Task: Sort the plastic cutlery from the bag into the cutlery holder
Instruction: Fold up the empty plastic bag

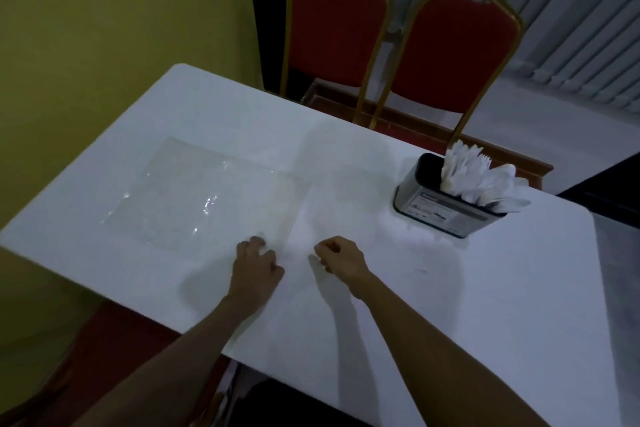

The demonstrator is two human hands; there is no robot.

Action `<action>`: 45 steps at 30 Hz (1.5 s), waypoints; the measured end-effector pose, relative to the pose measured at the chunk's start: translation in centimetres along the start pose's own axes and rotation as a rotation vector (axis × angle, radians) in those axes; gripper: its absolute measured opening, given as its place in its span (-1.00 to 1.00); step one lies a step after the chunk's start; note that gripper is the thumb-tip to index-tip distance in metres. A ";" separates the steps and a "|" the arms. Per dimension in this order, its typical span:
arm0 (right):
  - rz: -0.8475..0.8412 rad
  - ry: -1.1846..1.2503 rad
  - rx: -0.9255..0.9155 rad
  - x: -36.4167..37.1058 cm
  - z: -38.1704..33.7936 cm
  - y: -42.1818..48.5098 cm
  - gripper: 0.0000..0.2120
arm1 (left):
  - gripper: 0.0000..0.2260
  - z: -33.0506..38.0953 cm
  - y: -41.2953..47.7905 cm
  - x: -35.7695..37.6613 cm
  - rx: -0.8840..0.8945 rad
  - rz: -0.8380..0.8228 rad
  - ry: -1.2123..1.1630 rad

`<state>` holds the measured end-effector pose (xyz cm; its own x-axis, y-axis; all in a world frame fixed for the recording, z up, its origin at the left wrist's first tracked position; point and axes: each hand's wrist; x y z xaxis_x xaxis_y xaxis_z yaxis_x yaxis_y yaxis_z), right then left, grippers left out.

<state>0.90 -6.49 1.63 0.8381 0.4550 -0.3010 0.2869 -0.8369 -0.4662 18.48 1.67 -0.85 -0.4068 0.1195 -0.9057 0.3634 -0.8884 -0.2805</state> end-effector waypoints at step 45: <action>0.178 -0.534 -0.318 6.0 -4.3 2.7 -0.80 | -0.65 -4.1 3.2 -3.2 -0.414 -0.044 -0.546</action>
<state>8.66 -7.35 2.16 0.5627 0.3214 -0.7616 0.3576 -0.9253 -0.1262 24.40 0.24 -0.18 -0.7530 -0.1857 -0.6313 0.5835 -0.6319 -0.5101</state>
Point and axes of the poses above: each hand's wrist, its own y-axis towards the middle knuckle, its own x-axis out of the palm, z = x × y, and after that the axes turned 11 degrees about -x, right-handed
